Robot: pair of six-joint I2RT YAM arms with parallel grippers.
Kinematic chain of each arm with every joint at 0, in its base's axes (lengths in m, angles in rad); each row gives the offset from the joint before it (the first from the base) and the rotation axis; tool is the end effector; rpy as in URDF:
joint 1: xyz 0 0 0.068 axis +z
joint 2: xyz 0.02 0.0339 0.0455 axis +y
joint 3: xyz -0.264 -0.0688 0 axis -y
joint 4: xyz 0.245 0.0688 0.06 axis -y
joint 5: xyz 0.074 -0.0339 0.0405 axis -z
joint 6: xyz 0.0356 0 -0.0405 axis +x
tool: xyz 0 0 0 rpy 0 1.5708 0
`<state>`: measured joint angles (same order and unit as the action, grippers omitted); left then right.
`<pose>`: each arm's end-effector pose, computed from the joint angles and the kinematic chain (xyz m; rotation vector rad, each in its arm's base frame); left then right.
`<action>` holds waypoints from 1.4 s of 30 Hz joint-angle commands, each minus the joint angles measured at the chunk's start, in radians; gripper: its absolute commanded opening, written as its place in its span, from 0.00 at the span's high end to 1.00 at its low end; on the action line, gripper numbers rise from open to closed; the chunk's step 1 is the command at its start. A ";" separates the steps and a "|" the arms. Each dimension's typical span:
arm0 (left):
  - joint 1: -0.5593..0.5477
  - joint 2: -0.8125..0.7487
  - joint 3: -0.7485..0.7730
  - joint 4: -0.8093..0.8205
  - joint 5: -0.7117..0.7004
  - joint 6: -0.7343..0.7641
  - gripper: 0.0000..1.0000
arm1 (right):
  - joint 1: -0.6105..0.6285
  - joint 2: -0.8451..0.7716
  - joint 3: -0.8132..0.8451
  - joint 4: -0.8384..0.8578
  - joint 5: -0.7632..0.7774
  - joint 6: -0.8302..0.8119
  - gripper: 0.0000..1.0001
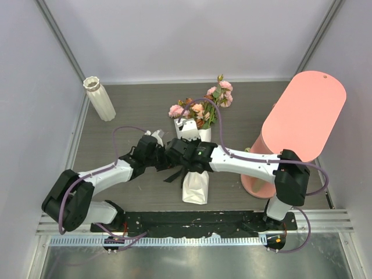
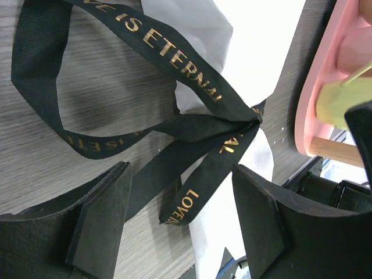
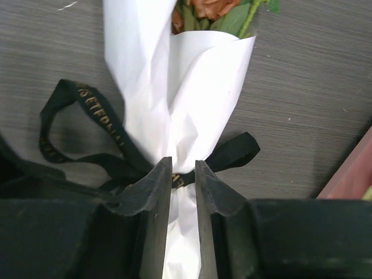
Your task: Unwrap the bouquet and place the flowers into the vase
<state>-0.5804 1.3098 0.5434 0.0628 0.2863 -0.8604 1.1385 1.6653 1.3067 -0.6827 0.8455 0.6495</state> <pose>0.2056 -0.1468 0.1719 -0.1818 2.4736 -1.0239 0.1686 0.3018 0.2623 -0.2683 2.1679 -0.1527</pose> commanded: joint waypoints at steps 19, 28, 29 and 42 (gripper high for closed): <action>-0.002 -0.023 -0.049 0.135 -0.062 -0.029 0.40 | -0.138 0.304 0.078 -0.034 0.193 -0.079 0.80; -0.002 -0.096 -0.072 0.082 -0.099 -0.026 0.33 | -0.151 0.272 0.033 0.272 -0.001 -0.324 0.82; -0.002 -0.104 -0.076 0.078 -0.107 -0.026 0.32 | -0.151 0.266 0.025 0.302 -0.017 -0.342 0.82; -0.002 -0.193 -0.085 0.003 -0.164 0.004 0.28 | -0.197 0.200 -0.090 0.714 -0.383 -0.596 0.80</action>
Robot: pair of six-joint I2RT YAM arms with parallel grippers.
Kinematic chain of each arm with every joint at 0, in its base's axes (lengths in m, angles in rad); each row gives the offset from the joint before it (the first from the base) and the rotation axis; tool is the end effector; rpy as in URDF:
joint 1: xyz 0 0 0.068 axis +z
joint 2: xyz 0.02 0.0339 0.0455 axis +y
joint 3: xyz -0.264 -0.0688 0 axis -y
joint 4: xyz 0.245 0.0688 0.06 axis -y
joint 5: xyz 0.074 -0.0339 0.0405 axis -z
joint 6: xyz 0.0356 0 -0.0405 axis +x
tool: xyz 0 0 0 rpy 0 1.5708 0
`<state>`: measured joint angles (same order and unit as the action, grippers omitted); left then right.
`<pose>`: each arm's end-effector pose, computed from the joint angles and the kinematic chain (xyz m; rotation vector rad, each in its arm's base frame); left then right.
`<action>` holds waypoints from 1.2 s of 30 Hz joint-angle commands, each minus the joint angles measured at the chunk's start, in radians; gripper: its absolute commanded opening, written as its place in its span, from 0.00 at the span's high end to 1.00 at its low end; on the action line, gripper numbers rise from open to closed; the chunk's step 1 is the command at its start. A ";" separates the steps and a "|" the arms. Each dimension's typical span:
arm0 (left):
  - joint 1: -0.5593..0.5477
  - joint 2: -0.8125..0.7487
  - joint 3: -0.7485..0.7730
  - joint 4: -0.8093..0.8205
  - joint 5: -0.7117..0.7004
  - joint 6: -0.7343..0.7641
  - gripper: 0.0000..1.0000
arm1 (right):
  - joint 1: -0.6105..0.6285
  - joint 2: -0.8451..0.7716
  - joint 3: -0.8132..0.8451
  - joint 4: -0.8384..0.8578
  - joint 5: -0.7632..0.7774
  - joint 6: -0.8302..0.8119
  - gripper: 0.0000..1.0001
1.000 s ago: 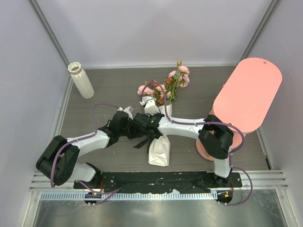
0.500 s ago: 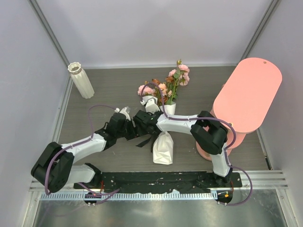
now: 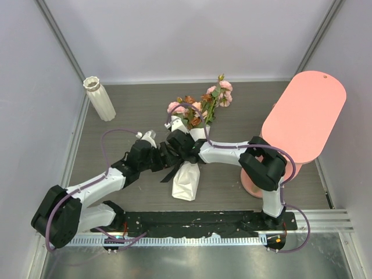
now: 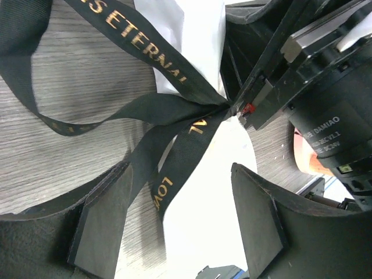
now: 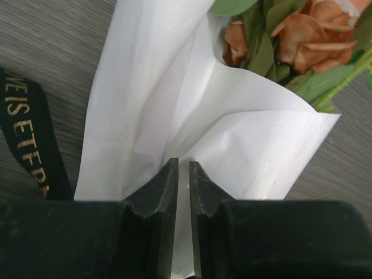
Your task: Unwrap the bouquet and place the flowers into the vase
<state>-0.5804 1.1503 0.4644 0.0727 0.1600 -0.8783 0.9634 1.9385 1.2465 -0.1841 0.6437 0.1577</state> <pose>0.1885 -0.1304 0.1829 -0.2525 2.3426 -0.9550 0.2501 0.3224 0.1710 -0.6249 2.1511 -0.2000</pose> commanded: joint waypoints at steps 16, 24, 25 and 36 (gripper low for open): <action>-0.027 0.160 -0.152 0.401 0.136 -0.198 0.45 | -0.052 -0.013 0.086 0.276 -0.417 -0.072 0.79; -0.081 0.083 -0.121 0.352 0.035 -0.211 0.41 | -0.052 0.034 0.185 0.212 -0.490 -0.012 0.78; -0.081 0.072 -0.116 0.336 0.033 -0.206 0.40 | -0.052 0.033 0.203 0.190 -0.463 -0.007 0.77; -0.078 -0.373 -0.093 -0.146 -0.152 -0.082 0.20 | -0.045 -0.274 0.142 -0.212 -0.265 0.131 0.58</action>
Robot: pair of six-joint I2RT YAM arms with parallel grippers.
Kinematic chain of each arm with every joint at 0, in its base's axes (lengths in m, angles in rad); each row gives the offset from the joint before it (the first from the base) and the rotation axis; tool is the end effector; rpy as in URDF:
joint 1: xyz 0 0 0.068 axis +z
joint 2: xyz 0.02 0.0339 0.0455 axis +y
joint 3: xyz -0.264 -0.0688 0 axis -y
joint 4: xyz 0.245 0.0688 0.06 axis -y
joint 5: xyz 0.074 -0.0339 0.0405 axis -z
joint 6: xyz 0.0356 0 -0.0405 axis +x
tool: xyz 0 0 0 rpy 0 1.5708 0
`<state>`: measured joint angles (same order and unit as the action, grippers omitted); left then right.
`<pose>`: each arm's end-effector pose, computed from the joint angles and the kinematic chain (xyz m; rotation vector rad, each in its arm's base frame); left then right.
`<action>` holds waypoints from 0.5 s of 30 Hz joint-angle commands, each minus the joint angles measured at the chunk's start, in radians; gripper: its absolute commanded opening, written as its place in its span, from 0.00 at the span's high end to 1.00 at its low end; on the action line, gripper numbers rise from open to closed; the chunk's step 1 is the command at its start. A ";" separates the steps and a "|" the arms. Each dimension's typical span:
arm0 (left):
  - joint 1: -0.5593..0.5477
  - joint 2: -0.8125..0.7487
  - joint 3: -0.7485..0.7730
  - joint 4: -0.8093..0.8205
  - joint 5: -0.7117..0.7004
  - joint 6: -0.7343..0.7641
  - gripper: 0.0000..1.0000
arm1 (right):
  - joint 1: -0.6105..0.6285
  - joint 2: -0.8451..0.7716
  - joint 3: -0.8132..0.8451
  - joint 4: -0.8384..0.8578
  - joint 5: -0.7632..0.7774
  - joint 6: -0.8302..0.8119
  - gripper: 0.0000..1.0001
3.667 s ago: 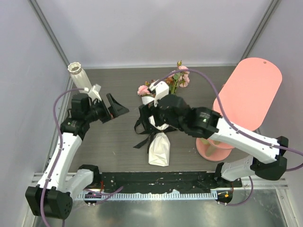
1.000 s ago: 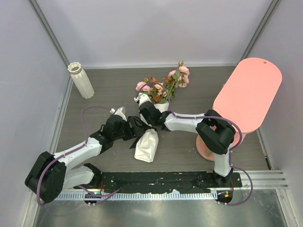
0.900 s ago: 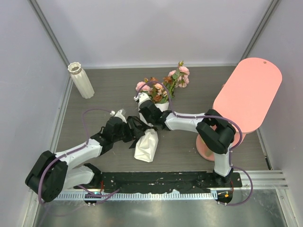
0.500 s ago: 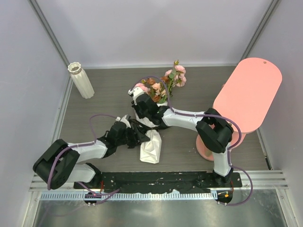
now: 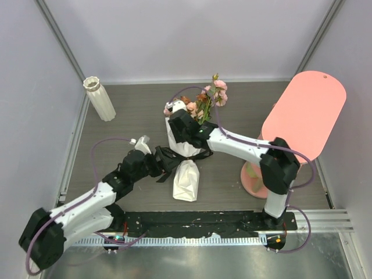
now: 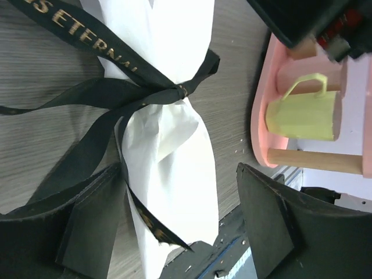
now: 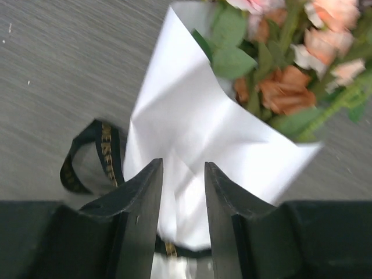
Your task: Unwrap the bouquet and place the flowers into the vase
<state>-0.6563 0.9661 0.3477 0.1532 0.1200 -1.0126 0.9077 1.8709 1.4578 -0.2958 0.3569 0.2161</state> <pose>0.1575 -0.1267 0.1885 -0.3151 2.2185 -1.1140 0.2733 0.3297 0.2524 -0.5811 2.1578 0.2056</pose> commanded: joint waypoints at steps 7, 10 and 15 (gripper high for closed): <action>-0.002 -0.619 0.060 -0.572 -0.285 0.060 0.24 | 0.108 -0.312 -0.266 -0.008 -0.176 0.051 0.33; 0.000 -0.716 0.128 -0.694 -0.362 0.054 0.27 | 0.149 -0.308 -0.335 0.052 -0.243 -0.081 0.30; -0.002 -0.759 0.211 -0.796 -0.442 0.046 0.27 | 0.186 -0.312 -0.427 0.185 -0.248 -0.373 0.24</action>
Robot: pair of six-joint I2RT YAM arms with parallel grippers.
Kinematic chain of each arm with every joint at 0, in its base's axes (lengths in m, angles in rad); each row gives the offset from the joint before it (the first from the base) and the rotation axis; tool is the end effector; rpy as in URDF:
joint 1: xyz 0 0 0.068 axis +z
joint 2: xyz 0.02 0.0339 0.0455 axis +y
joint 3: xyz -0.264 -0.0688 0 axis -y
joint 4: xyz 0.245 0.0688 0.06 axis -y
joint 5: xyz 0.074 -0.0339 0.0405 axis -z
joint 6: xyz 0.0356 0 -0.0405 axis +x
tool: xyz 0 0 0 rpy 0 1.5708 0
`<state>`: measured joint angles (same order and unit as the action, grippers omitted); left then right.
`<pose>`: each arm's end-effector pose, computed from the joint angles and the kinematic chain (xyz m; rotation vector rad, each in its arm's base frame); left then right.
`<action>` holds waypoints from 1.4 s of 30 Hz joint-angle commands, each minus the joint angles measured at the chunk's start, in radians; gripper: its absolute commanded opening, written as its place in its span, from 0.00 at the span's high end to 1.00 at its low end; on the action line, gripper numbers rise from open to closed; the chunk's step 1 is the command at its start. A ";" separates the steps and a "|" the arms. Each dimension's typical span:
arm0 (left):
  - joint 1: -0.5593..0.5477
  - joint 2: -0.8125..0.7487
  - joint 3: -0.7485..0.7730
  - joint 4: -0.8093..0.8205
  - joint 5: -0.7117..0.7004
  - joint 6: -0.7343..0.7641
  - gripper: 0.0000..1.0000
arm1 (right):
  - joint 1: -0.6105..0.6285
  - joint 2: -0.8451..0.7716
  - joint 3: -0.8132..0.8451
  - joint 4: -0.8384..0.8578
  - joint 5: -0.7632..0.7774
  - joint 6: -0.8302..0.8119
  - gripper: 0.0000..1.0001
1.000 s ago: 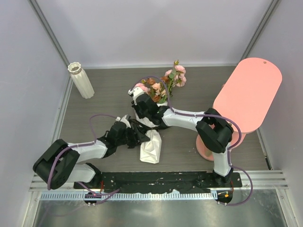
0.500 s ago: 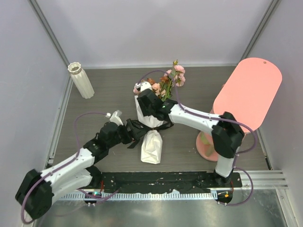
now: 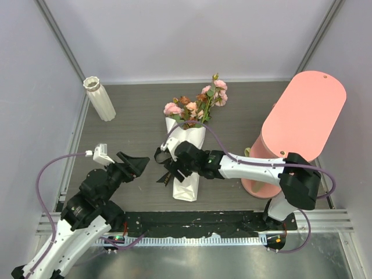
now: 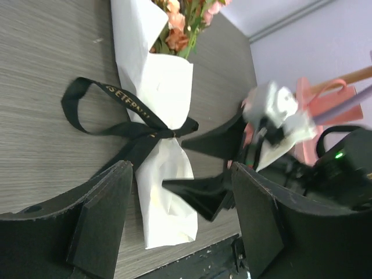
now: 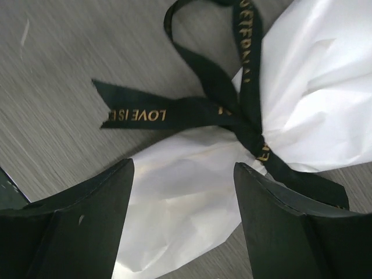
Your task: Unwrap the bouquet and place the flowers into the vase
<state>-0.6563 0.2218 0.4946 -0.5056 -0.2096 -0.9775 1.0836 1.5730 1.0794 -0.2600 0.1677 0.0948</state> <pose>0.0743 -0.0479 0.2703 -0.4602 1.8519 -0.9592 0.1664 0.3015 0.2396 -1.0372 2.1039 0.4002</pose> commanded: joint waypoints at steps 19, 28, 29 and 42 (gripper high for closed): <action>-0.002 0.078 0.194 -0.395 -0.311 -0.076 0.20 | 0.085 0.217 0.060 0.110 -0.223 -0.843 0.28; -0.002 -0.002 0.168 -0.399 -0.272 -0.086 0.21 | 0.098 0.302 0.116 0.057 -0.089 -0.926 0.29; 0.000 -0.002 0.168 -0.398 -0.271 -0.084 0.21 | 0.101 0.298 0.103 0.068 -0.086 -0.932 0.29; 0.000 0.045 0.176 -0.364 -0.238 -0.043 0.21 | 0.139 0.325 0.182 0.062 -0.086 -0.897 0.70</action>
<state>-0.6563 0.2348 0.6521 -0.9092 -0.4599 -1.0374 1.2034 1.9285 1.2190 -0.2188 0.0521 -0.8318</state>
